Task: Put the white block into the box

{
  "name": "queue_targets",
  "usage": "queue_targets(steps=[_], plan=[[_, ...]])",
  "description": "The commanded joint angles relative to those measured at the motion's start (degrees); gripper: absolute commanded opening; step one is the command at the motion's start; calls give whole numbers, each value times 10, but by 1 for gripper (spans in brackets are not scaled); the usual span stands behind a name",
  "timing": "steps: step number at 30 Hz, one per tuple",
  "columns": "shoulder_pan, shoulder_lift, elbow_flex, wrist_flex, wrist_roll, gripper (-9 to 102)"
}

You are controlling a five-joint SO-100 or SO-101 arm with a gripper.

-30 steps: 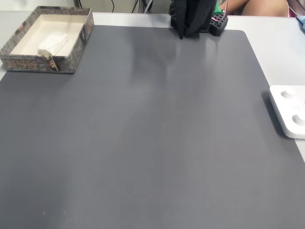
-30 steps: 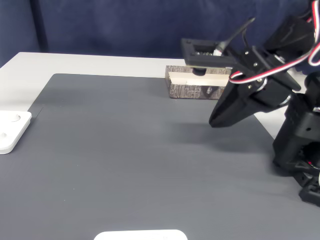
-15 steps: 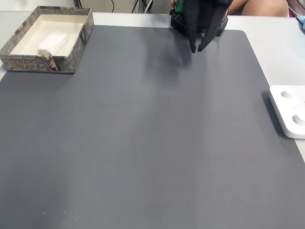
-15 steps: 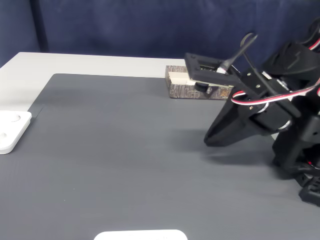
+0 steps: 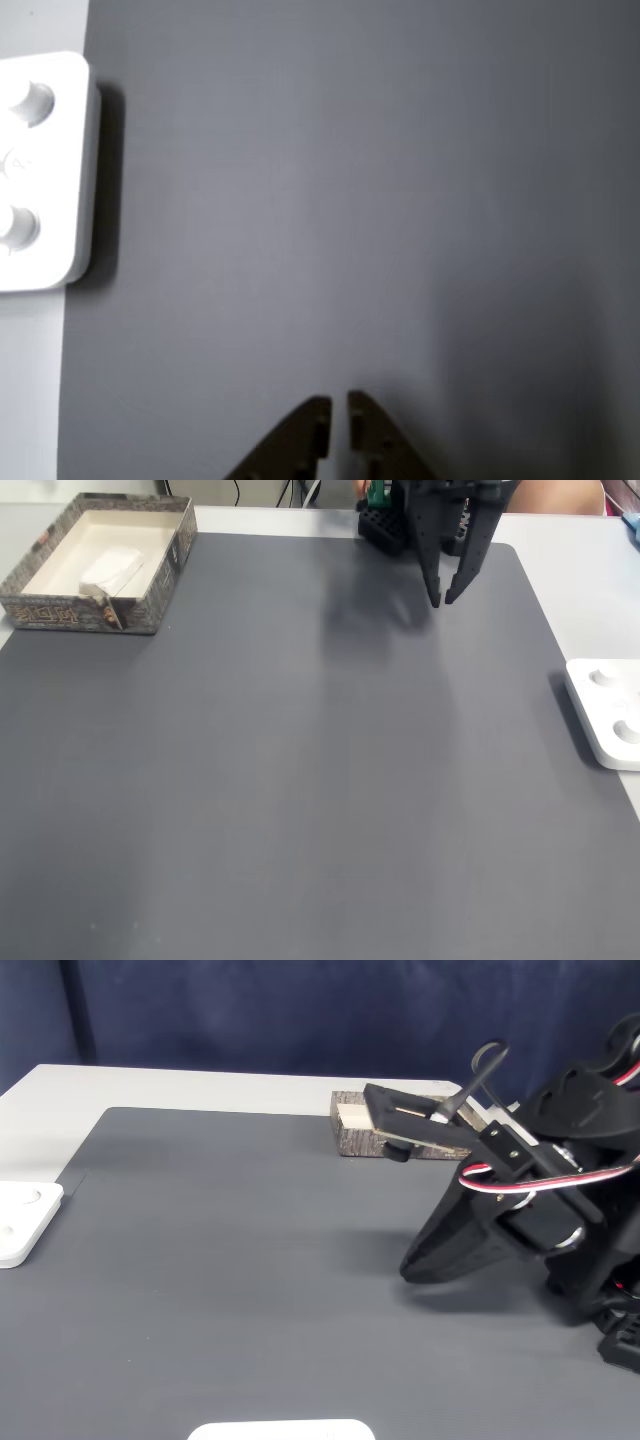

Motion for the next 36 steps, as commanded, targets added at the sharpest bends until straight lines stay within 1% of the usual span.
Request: queue_targets(steps=[1, 8, 13, 36], plan=[[-9, 9, 4, 12, 4, -2], [-18, 47, 52, 8, 33, -2], [-14, 65, 67, 33, 41, -2], [-13, 66, 67, 41, 15, -2]])
